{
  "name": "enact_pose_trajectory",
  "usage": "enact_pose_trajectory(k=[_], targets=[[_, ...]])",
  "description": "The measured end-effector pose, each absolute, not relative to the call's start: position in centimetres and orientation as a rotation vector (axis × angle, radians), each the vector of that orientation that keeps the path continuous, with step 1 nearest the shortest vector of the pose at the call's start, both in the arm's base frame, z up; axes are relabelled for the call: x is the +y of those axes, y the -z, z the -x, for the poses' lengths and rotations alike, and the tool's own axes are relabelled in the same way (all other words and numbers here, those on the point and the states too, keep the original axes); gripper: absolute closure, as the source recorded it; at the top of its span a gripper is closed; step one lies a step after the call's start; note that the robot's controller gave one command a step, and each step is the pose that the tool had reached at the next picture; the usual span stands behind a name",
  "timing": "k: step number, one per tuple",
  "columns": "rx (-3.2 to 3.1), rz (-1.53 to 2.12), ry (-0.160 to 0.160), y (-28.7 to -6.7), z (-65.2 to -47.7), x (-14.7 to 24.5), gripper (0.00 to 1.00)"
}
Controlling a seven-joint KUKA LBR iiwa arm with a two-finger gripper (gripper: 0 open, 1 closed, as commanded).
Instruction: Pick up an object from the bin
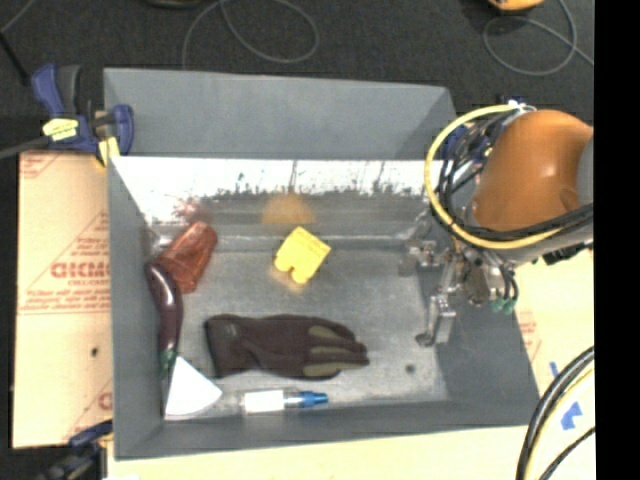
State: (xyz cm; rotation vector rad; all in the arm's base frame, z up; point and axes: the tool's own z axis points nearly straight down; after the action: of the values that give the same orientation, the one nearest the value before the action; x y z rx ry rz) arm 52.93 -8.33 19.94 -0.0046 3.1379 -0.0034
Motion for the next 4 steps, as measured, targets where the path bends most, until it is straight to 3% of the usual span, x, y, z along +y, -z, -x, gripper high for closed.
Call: enact_pose_trajectory(k=[1,2,3,4], targets=[[3.138,0.005,0.003,-19.9,-52.9,-8.3,0.00],[3.135,0.028,0.005,-20.3,-54.9,-5.6,0.00],[3.128,-0.036,0.002,-18.4,-54.2,-2.2,0.00],[3.126,-0.095,0.002,-12.9,-53.6,0.5,0.00]])
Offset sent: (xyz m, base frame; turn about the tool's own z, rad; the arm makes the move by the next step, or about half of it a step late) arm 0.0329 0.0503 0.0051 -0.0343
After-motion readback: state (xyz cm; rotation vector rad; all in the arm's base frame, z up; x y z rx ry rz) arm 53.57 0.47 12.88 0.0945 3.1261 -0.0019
